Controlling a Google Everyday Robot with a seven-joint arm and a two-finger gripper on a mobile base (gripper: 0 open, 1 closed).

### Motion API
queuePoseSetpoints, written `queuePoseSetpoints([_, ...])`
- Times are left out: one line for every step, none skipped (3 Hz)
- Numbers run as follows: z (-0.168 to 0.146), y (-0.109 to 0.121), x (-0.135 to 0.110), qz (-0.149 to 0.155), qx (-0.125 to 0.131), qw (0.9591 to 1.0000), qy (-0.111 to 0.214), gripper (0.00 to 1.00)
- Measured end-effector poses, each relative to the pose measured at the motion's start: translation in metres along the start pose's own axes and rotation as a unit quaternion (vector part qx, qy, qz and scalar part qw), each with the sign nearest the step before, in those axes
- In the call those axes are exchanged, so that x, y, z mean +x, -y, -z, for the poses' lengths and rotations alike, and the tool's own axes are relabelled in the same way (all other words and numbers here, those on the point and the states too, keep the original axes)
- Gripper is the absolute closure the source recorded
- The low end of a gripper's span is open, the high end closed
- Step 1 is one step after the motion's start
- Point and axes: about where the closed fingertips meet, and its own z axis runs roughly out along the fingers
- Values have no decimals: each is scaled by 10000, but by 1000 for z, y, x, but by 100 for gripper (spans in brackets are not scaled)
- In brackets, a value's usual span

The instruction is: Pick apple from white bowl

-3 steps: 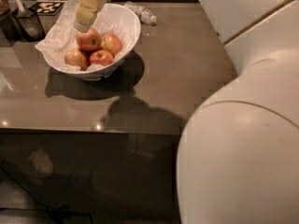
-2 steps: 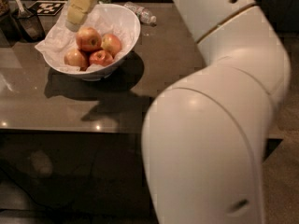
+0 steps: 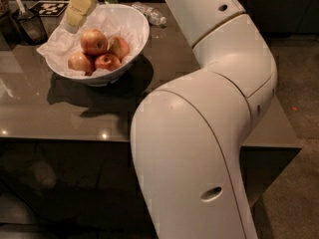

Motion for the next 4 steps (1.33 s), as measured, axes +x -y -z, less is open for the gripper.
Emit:
queuePoseSetpoints([-17,3,-4,-81,-119,9998,106,0])
queuePoseSetpoints([-43,8,-2,-292,-279,9992,73,0])
queuePoseSetpoints([-57,10,1,-419,-369,9984,40,0])
queuePoseSetpoints([-74,13,10,-585,-480,9971,-65,0])
